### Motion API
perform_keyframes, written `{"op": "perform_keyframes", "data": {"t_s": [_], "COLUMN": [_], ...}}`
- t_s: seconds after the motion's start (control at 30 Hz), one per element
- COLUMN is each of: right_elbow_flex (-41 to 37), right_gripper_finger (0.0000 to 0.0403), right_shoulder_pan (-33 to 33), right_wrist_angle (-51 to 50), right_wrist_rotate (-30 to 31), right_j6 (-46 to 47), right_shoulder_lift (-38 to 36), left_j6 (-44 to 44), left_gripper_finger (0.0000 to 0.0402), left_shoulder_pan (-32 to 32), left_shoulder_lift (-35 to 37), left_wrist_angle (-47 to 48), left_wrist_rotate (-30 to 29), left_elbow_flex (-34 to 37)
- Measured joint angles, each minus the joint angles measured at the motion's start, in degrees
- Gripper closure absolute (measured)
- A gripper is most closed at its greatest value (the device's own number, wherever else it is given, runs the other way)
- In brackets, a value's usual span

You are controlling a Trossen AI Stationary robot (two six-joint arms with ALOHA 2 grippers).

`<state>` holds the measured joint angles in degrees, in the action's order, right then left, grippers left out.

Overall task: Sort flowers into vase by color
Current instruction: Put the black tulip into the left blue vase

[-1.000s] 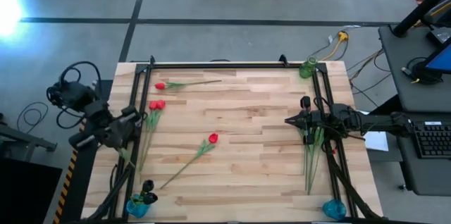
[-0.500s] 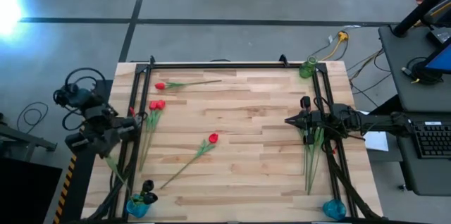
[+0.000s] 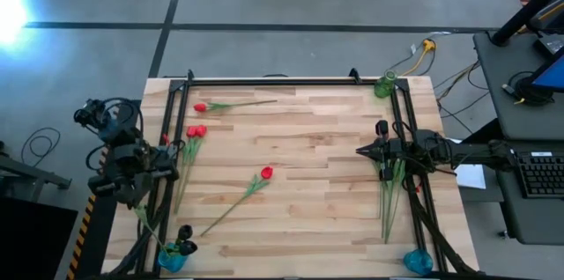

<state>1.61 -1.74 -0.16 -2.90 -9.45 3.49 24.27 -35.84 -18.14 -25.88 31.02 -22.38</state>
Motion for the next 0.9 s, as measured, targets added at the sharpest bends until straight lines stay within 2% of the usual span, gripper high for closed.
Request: {"op": "perform_keyframes", "data": {"t_s": [0.4,0.9], "right_elbow_flex": [0.00,0.02], "right_gripper_finger": [0.0385,0.0385], "right_shoulder_pan": [-0.02,-0.01], "right_wrist_angle": [0.00,0.00], "right_wrist_rotate": [0.00,0.00], "right_j6": [-0.09,-0.08], "right_shoulder_lift": [-0.02,-0.01], "left_j6": [-6.88,-10.31], "left_gripper_finger": [0.0401,0.0401], "left_shoulder_pan": [-3.89,-8.84], "left_shoulder_lift": [-1.98,-3.76], "left_wrist_angle": [0.41,0.34], "left_wrist_rotate": [0.01,1.03], "left_elbow_flex": [1.61,5.97]}}
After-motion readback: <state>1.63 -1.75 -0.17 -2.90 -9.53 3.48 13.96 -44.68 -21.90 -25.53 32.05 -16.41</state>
